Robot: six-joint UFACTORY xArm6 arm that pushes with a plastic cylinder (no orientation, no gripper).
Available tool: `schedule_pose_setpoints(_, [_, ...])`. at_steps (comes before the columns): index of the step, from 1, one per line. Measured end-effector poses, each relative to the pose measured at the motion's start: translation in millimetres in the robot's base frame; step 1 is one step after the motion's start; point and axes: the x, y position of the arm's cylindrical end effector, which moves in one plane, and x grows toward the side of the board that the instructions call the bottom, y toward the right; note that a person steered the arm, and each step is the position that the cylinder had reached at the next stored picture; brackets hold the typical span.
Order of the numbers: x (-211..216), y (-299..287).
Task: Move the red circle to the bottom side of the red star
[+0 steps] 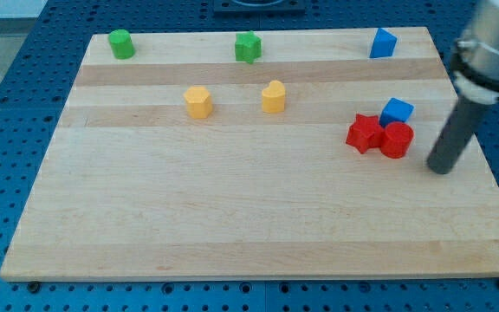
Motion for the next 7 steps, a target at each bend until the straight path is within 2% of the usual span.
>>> schedule_pose_setpoints(2, [-33, -19])
schedule_pose_setpoints(7, [-32, -146])
